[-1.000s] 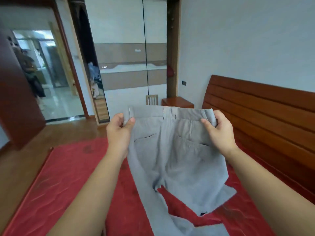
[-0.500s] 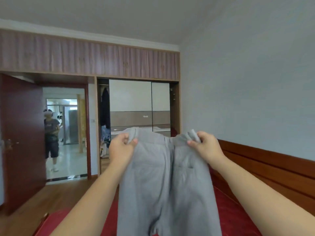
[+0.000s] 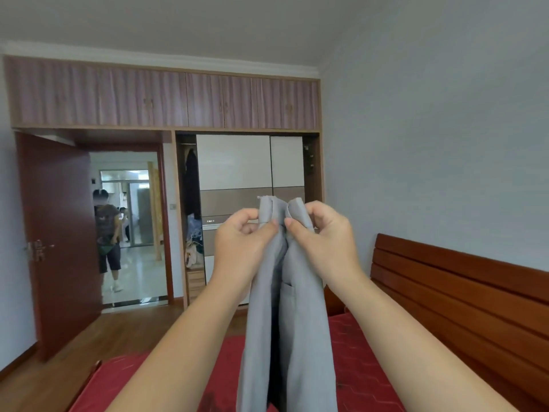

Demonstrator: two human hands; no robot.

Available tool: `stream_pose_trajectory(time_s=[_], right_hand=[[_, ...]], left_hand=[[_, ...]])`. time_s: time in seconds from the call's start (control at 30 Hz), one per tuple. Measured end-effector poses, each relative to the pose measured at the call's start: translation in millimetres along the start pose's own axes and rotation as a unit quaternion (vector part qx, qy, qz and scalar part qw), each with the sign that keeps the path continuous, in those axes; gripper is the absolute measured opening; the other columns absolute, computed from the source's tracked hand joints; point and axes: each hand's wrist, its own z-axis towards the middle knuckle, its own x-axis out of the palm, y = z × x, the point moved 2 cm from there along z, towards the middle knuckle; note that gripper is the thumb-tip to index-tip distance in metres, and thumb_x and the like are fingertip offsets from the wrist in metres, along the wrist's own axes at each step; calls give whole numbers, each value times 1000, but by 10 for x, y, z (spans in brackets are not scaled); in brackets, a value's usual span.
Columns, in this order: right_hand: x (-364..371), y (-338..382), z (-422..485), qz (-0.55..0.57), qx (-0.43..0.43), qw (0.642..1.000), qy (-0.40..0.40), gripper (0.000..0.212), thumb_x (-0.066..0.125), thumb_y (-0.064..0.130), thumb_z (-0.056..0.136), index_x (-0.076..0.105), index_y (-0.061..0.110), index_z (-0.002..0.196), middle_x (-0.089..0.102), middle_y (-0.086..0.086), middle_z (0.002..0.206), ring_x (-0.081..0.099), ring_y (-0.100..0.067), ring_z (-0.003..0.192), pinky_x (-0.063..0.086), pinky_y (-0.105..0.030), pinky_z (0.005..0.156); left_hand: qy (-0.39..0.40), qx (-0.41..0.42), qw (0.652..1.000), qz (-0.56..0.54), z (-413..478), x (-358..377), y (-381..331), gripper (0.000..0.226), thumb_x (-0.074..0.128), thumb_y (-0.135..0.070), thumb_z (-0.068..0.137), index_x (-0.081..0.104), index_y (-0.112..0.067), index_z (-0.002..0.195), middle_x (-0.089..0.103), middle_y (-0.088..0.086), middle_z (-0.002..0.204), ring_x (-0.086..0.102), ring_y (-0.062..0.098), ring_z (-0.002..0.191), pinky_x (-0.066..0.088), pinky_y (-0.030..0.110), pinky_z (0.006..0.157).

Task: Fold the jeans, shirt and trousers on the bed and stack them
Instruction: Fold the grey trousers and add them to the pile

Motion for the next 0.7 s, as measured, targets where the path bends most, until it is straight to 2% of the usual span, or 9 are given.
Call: stream_pose_trajectory(time_s=[0.07,0.13,0.2,0.33,0.43,0.57,0.7], right_hand=[[-55,66,23,13,-3,1000,-1,21,66,8,82,57,22,69,58,6,67,51,1,61,41,-12,57],[-116,101,43,18,-2,1000,-3,19,66,8,82,59,20,70,61,-1,69,54,-3,65,45,-19,60],[-176,127,55,22,0,1000,-1,11,67,9,81,61,12,73,63,-16,75,54,-13,68,46,-31,64],[-286,174,79,29,-3,1000,2,11,67,10,82,62,17,75,64,-11,76,55,-14,69,48,-32,65],[-340,203,97,38,-8,999,-12,8,67,11,82,64,16,76,65,-15,78,56,-15,69,49,-34,65],[-381,208,74,60,-8,998,8,5,67,13,82,65,15,77,66,-13,80,59,-14,71,50,-32,66],[-408,213,17,113,18,992,53,5,62,16,85,66,16,83,66,0,75,60,-6,70,48,-17,63]], left_hand=[[32,17,999,21,-33,77,-83,10,66,-8,82,66,-18,81,68,1,69,63,10,64,52,24,61],[61,18,998,13,-59,130,-149,10,65,-6,83,67,-16,85,69,-4,65,63,5,62,52,19,59],[78,10,997,0,-70,158,-185,11,64,-5,83,67,-13,90,70,-2,70,65,7,65,53,20,61],[98,1,994,-39,-103,221,-220,11,62,-4,84,65,-11,92,71,5,76,66,13,71,54,20,61],[104,6,993,-50,-121,278,-251,12,61,-3,84,65,-10,94,71,5,78,66,14,73,53,19,61],[103,14,994,-41,-151,324,-280,13,61,-4,85,65,-9,96,71,6,79,67,15,73,55,23,65],[118,-2,993,-16,-166,319,-279,12,59,-9,87,65,-12,96,72,6,81,68,17,76,55,28,70]])
